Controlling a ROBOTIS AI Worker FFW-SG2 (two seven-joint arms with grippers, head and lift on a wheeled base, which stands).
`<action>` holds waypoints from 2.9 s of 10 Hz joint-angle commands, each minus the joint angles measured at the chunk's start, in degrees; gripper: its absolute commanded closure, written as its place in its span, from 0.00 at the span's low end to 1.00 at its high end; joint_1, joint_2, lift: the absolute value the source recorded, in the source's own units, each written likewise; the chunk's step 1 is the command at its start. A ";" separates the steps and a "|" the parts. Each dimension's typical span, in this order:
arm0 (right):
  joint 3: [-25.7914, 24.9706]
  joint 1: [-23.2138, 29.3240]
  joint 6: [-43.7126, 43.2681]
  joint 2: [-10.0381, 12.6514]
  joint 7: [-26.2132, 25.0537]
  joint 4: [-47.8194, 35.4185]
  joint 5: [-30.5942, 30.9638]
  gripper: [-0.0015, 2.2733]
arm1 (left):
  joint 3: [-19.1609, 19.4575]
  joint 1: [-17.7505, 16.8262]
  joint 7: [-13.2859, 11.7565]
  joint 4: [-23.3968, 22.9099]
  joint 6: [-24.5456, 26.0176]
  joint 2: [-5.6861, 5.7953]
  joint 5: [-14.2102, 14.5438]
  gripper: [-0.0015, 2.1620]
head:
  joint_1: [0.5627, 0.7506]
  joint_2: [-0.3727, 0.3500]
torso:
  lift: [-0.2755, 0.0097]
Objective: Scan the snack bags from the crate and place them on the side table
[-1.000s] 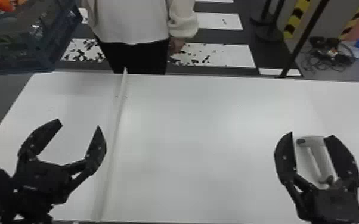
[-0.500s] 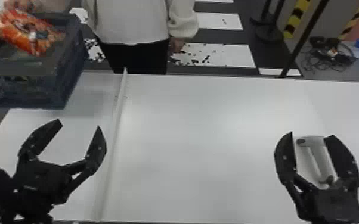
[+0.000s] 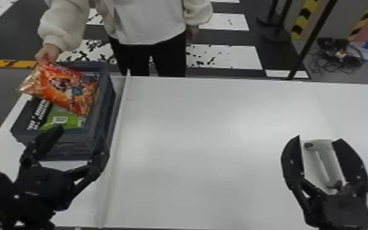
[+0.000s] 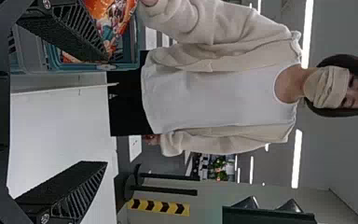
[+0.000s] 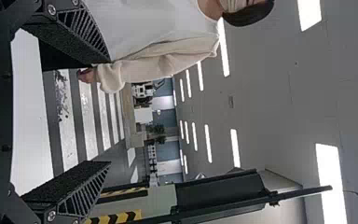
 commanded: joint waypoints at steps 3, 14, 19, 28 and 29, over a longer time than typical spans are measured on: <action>0.00 0.00 0.00 0.00 0.00 0.00 0.05 0.05 | 0.64 -0.09 -0.18 -0.22 1.97 -0.15 0.49 0.03 | 0.70 0.48 | 0.64; 1.23 -0.26 7.56 0.00 0.00 -2.28 2.69 0.04 | 29.21 -21.53 -6.77 -6.19 54.36 -0.15 18.50 0.03 | 0.70 0.80 | 0.64; 1.41 -0.09 7.91 0.00 0.00 -2.55 3.31 0.04 | 35.10 -40.34 -9.32 0.75 73.87 -0.15 18.24 0.03 | 0.70 0.87 | 0.64; 0.35 0.35 9.49 0.00 0.00 -2.90 4.10 0.04 | 29.38 -56.42 -0.70 24.66 66.49 0.62 13.32 0.04 | 0.70 0.84 | 0.64; 0.27 0.35 9.84 -0.09 0.00 -2.90 4.10 0.04 | 28.86 -57.04 -0.44 26.06 65.43 0.26 12.35 0.04 | 0.70 0.82 | 0.64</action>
